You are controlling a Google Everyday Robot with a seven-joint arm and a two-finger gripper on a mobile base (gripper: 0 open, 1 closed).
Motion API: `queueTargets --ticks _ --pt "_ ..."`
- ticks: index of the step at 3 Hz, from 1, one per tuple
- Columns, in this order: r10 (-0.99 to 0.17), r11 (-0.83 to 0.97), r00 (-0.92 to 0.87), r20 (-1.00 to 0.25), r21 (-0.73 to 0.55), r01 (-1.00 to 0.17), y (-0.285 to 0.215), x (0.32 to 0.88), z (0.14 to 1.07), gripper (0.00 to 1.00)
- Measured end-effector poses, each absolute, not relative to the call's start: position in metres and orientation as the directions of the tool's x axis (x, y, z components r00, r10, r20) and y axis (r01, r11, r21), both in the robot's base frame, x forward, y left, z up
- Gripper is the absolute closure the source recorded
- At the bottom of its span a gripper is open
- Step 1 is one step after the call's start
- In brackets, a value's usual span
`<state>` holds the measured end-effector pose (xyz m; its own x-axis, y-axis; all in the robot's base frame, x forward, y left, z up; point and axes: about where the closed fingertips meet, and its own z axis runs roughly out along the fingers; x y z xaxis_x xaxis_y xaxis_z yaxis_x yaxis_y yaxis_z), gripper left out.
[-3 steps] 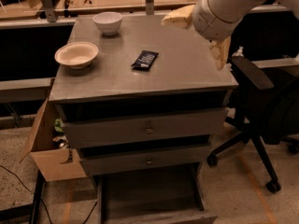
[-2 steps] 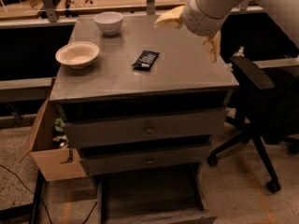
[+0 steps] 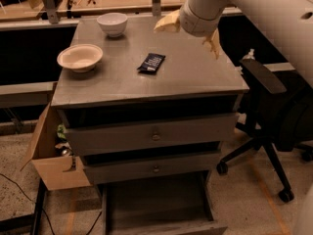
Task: Place rxbar blueberry into bottom drawer
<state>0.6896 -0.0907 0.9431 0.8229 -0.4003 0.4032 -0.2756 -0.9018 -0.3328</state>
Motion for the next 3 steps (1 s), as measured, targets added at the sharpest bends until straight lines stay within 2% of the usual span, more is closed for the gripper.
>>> queueTargets --ticks 2,3 --pt "-0.345 -0.930 0.837 0.424 -0.272 -0.245 -0.075 0.724 0.916 0.00" --pt "-0.321 -0.938 0.840 0.437 -0.272 -0.216 -0.064 0.747 0.909 0.10"
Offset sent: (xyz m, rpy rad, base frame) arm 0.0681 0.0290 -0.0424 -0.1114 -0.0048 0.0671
